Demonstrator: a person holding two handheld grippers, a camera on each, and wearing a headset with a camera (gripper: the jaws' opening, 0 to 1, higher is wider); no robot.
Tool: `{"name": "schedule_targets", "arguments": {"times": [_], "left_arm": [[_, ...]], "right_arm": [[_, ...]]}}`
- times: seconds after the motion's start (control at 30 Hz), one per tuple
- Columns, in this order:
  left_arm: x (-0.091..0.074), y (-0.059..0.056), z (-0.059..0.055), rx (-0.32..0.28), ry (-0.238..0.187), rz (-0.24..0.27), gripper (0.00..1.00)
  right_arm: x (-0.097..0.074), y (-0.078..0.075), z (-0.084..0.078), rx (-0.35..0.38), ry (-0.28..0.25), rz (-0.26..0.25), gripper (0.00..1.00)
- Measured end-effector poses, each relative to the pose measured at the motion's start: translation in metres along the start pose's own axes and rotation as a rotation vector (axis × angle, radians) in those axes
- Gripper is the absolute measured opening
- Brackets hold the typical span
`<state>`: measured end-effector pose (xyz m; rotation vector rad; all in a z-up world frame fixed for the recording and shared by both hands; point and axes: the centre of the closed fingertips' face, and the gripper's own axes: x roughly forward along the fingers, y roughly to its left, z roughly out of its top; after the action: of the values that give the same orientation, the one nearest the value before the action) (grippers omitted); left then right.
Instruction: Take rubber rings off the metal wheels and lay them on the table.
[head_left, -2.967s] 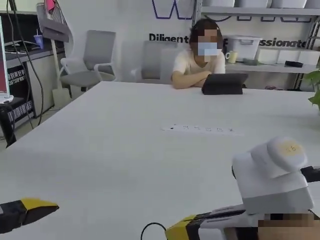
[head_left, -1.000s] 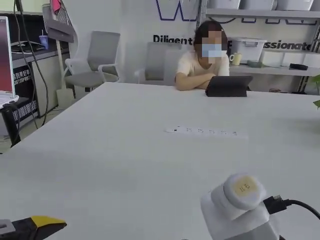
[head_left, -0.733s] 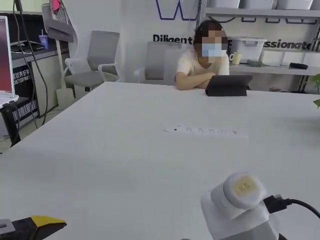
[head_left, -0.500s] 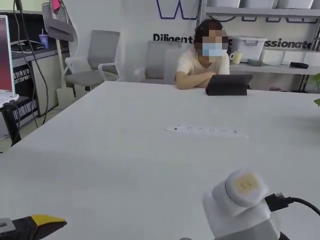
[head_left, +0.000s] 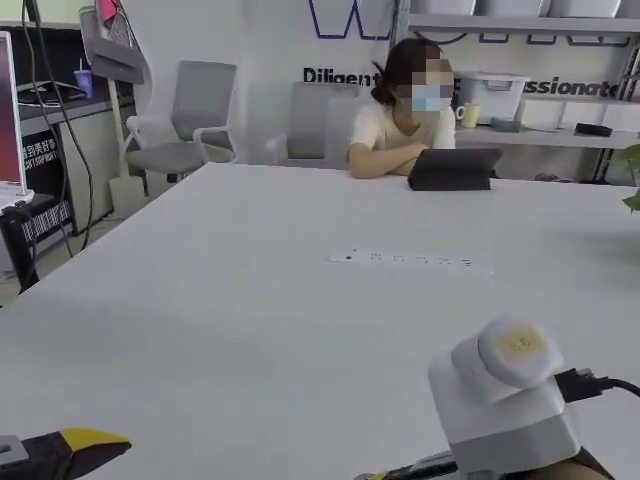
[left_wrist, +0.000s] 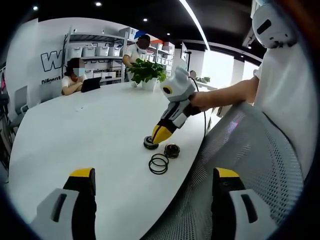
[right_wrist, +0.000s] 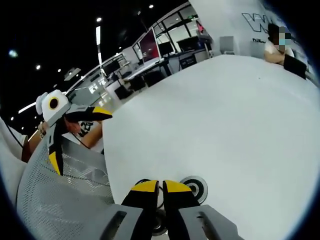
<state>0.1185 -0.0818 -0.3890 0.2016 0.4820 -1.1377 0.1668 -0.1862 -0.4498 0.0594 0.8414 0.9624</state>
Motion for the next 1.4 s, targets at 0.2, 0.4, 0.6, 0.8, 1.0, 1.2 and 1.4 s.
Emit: {"name": "schedule_targets", "arguments": {"times": [0.2,0.4,0.6,0.8,1.0,1.2,1.4], "left_arm": [[-0.001,0.000,0.001,0.000,-0.007,0.001,0.96],[-0.001,0.000,0.006,0.019,-0.011,-0.004,0.96],[-0.002,0.003,0.018,0.020,-0.050,-0.001,0.96],[-0.004,0.000,0.035,0.043,-0.078,-0.019,0.95],[-0.004,-0.005,0.065,0.082,-0.139,-0.043,0.95],[0.001,-0.005,0.082,0.107,-0.159,-0.074,0.95],[0.008,0.003,0.094,0.172,-0.141,-0.083,0.92]], "right_arm": [[-0.011,-0.013,0.009,0.031,-0.051,-0.028,0.01],[-0.020,-0.026,0.011,0.063,-0.086,-0.057,0.02],[-0.026,-0.035,0.009,0.059,-0.090,-0.082,0.03],[-0.027,-0.048,-0.008,-0.031,-0.012,-0.135,0.05],[-0.027,-0.052,-0.017,-0.090,0.038,-0.154,0.07],[-0.027,-0.053,-0.025,-0.116,0.071,-0.147,0.10],[-0.027,-0.052,-0.027,-0.128,0.077,-0.140,0.12]]}}
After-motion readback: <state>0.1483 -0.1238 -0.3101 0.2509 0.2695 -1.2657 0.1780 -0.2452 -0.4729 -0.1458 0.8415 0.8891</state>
